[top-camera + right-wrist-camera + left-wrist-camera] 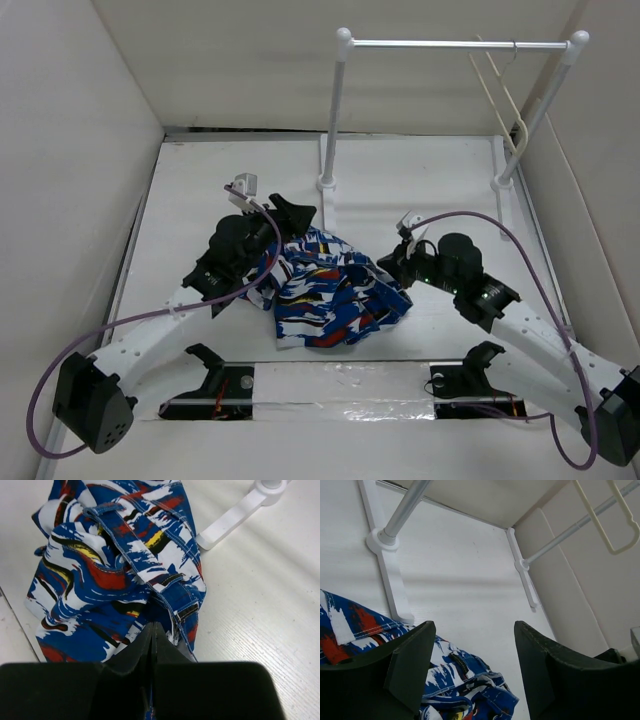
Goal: Place the trousers on the hanger
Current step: Flatten out the trousers at the center of the board.
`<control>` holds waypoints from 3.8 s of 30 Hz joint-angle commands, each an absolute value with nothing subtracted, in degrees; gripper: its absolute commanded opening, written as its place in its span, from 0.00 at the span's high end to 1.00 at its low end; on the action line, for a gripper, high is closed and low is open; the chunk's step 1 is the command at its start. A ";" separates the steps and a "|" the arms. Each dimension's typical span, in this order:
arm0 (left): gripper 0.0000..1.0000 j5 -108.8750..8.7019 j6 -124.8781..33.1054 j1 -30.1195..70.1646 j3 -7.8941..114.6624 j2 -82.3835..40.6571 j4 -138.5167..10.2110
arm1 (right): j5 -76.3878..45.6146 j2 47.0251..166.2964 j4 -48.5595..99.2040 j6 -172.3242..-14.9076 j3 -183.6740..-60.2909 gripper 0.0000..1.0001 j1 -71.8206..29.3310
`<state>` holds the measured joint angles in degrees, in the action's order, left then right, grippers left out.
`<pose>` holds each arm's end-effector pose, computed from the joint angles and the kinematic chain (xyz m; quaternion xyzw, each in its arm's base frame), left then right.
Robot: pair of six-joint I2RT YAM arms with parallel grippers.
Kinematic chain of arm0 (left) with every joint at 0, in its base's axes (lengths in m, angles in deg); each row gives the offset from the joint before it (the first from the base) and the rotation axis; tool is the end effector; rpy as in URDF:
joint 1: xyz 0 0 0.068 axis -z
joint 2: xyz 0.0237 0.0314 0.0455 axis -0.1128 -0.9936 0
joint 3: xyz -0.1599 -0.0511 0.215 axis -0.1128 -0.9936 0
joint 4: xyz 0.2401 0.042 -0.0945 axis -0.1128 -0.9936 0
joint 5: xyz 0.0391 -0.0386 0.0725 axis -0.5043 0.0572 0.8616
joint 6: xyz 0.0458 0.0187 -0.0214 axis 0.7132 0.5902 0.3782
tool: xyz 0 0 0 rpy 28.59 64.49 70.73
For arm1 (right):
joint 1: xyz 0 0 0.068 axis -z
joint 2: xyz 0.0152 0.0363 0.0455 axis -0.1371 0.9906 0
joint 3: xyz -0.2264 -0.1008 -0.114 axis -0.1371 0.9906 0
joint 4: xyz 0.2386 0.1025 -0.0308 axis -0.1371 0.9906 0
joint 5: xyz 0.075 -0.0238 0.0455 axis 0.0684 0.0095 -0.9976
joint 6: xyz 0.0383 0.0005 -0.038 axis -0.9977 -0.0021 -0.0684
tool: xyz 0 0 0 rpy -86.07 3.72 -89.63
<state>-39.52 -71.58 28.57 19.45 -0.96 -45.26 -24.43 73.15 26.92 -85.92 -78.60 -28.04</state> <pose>0.1904 -0.1319 0.3228 -0.0279 0.6832 -0.4194 0.5972 0.1536 0.1240 0.2689 -0.3333 0.7301 0.2877 0.5226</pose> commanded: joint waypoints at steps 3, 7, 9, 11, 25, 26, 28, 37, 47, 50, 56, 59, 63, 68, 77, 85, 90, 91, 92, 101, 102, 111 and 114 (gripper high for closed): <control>0.49 -36.47 -71.22 28.59 18.22 4.69 -48.30 | -20.95 74.71 24.55 -85.04 -79.57 0.75 -30.34; 0.87 -31.13 -71.21 28.59 15.32 8.83 -54.46 | -18.91 76.20 24.20 -85.13 -79.48 0.54 -30.97; 0.99 -27.87 -71.92 28.59 14.97 10.41 -61.29 | -16.99 77.08 22.71 -85.57 -79.22 0.43 -31.67; 0.93 -23.29 -72.97 28.59 14.00 11.56 -65.18 | -15.75 79.61 21.48 -86.10 -79.39 0.35 -32.19; 0.11 -14.41 -77.64 29.21 8.90 8.85 -73.21 | -6.36 94.21 22.18 -83.81 -85.19 0.22 -37.73; 0.11 -14.58 -77.46 29.21 8.73 8.23 -72.33 | -5.82 94.74 21.66 -83.73 -85.72 0.22 -37.73; 0.12 -15.19 -76.85 29.21 8.90 6.82 -69.86 | -4.23 95.89 21.47 -83.46 -86.95 0.22 -37.73; 0.67 -17.22 -75.70 29.21 8.64 4.88 -63.89 | -3.17 107.31 22.97 -82.32 -93.80 0.62 -37.73; 1.00 -20.55 -73.95 29.21 11.88 6.55 -62.21 | 7.54 86.34 23.66 -93.03 -88.81 1.00 -30.21; 1.00 -22.39 -73.07 29.21 13.56 6.99 -62.13 | 6.59 77.91 24.54 -97.34 -84.51 1.00 -20.30; 1.00 -25.56 -72.80 29.21 11.54 8.84 -62.03 | -0.35 70.06 27.98 -102.88 -75.80 1.00 -2.34; 1.00 -25.48 -74.03 29.21 7.59 11.73 -62.91 | -5.01 68.21 28.25 -103.15 -71.23 0.98 7.07; 1.00 -22.76 -75.35 29.21 4.68 13.76 -65.81 | -10.11 65.66 25.61 -102.19 -67.62 0.87 14.47; 1.00 -17.93 -76.84 29.21 6.87 10.34 -69.15 | -16.09 64.51 25.52 -98.15 -70.77 0.40 15.00; 1.00 -13.17 -77.11 28.68 10.48 8.14 -67.40 | -16.10 68.63 25.78 -92.34 -74.03 0.88 -2.29; 1.00 -12.92 -72.55 22.36 20.66 2.17 -63.98 | -7.30 86.66 22.10 -95.50 -75.45 0.54 -14.87; 1.00 -10.44 -71.04 15.07 30.06 -8.43 -62.82 | -3.97 88.51 21.47 -97.08 -75.18 0.52 -16.02; 0.95 -11.14 -70.96 12.79 33.21 -10.56 -62.74 | -2.49 88.51 21.65 -97.26 -75.09 0.51 -16.02; 0.83 -12.37 -70.00 11.90 34.55 -12.59 -62.31 | -2.21 87.90 21.65 -97.35 -74.22 0.48 -16.02; 0.47 -12.12 -73.14 16.64 30.32 -20.53 -67.41 | -3.79 81.57 21.65 -96.30 -71.84 0.46 -16.02; 0.47 -11.94 -74.46 16.64 26.87 -16.95 -66.27 | -4.40 81.13 21.39 -96.12 -71.66 0.59 -16.55; 0.53 -14.84 -80.97 17.17 3.72 0.57 -64.32 | -5.73 81.30 19.71 -95.50 -71.31 0.88 -17.60; 0.48 -15.02 -80.37 17.17 3.54 -1.69 -63.80 | -6.25 82.44 18.15 -95.77 -71.31 0.72 -17.61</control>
<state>-14.54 -79.45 17.05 3.69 -0.48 -65.94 -5.53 81.61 22.75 -96.06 -71.36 -16.98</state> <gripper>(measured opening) 0.515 0.258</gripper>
